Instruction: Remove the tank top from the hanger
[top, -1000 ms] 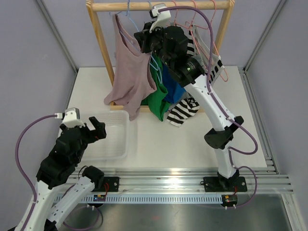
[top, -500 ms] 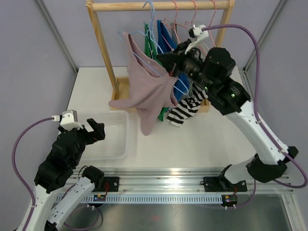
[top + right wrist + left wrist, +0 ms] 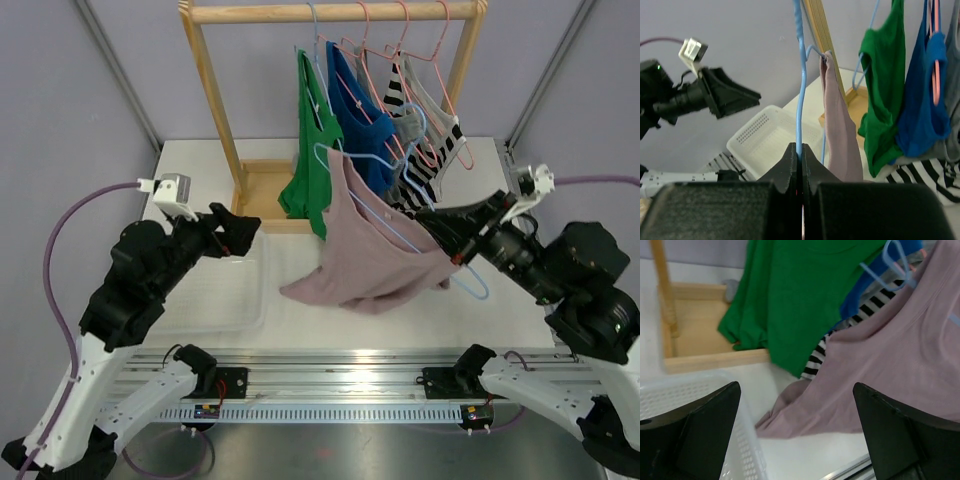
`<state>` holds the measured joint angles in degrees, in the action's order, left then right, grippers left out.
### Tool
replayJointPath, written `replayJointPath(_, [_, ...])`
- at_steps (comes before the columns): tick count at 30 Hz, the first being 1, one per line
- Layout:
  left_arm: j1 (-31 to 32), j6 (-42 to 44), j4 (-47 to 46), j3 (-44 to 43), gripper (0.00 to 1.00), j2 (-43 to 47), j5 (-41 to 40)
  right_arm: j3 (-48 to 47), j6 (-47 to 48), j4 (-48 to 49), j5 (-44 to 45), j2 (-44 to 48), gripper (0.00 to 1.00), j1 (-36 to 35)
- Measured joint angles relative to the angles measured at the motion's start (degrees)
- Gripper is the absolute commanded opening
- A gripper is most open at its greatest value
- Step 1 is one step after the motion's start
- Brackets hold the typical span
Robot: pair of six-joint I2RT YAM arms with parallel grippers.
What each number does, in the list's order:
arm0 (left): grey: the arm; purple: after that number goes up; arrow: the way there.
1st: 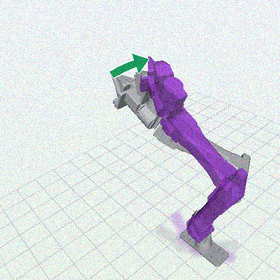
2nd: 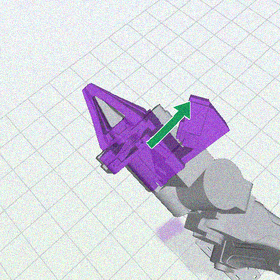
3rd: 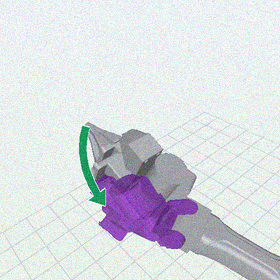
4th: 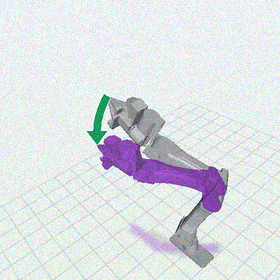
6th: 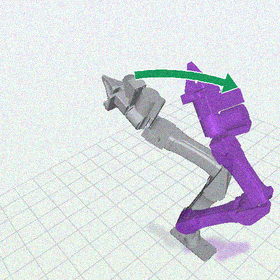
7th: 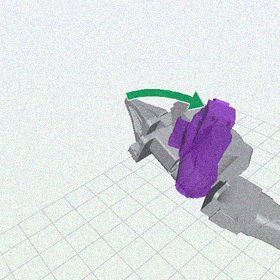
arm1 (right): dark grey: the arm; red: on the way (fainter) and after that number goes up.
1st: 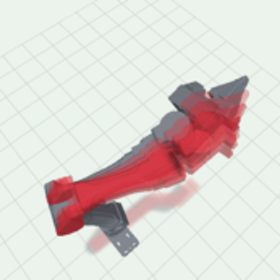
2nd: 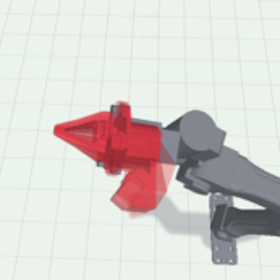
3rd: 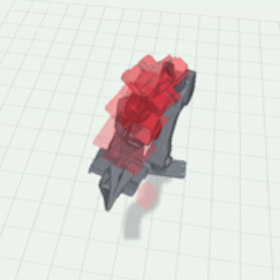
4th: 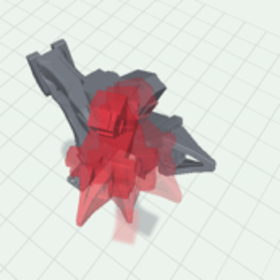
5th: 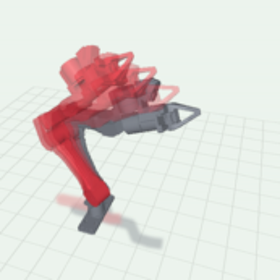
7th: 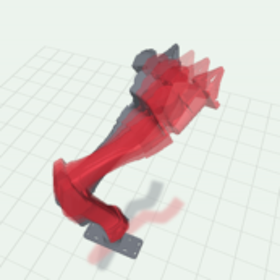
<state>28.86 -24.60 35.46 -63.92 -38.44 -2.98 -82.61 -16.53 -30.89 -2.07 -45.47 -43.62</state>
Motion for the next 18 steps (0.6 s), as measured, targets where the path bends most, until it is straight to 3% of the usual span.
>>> replayJointPath(4, [5.4, -1.4, -7.0, -2.8, 0.99, -8.3, 2.4, 10.0, -0.8, -1.7, 0.1, 10.3, 0.00, 0.0])
replayJointPath(10, [22.6, 0.9, -13.8, -9.7, 0.99, -20.7, -4.5, 22.7, -3.8, -2.0, 3.1, 23.5, 0.00, 0.0])
replayJointPath(13, [28.5, 2.6, -16.8, -10.8, 0.99, -24.6, -9.1, 24.7, -5.0, -2.4, 4.7, 27.9, 0.00, 0.0])
replayJointPath(18, [32.2, 4.7, -20.1, -10.8, 0.99, -29.9, -14.0, 23.6, -6.4, -4.7, 5.6, 29.5, 0.00, 0.0])
